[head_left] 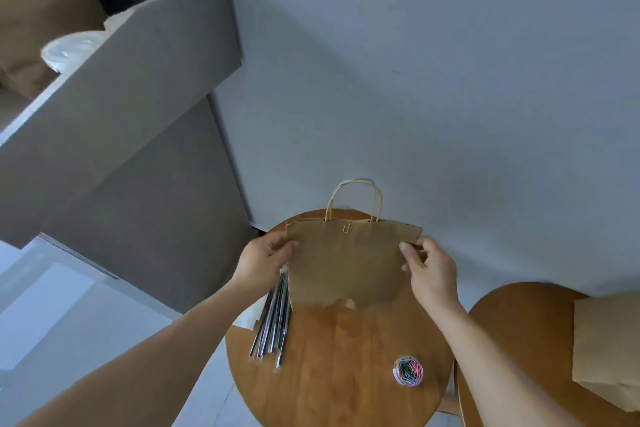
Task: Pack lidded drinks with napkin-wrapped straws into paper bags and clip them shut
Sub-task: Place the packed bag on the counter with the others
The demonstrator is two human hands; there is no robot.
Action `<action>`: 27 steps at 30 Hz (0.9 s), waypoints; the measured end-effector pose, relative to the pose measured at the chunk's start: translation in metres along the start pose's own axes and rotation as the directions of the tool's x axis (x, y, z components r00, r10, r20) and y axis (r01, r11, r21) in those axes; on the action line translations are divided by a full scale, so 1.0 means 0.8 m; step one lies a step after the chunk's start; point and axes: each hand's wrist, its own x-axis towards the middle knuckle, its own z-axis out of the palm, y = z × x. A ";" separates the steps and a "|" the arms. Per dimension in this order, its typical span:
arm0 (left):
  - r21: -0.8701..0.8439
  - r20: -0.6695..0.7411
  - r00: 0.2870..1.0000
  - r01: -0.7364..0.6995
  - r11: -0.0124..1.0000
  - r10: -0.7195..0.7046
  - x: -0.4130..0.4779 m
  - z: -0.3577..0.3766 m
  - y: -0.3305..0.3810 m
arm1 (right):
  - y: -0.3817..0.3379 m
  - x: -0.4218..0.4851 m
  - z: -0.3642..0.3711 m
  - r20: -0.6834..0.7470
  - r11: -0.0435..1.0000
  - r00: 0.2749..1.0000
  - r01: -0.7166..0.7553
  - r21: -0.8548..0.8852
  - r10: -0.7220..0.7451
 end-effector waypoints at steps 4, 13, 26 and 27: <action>-0.162 -0.111 0.993 -0.044 0.986 0.026 -0.020 -0.056 0.038 | -0.090 -0.002 0.010 -0.154 0.985 0.981 0.137 0.107 -0.120; -0.103 -0.403 0.872 -0.346 0.933 0.279 -0.097 -0.213 0.128 | -0.313 -0.045 0.013 -0.377 0.909 0.885 0.366 0.201 -0.273; 0.085 -0.743 0.528 -0.534 0.841 0.411 -0.243 -0.449 0.204 | -0.592 -0.140 0.063 -0.304 0.747 0.840 0.539 0.389 -0.449; 0.107 -0.762 0.497 -0.535 0.838 0.414 -0.248 -0.465 0.205 | -0.610 -0.143 0.071 -0.283 0.738 0.841 0.541 0.403 -0.462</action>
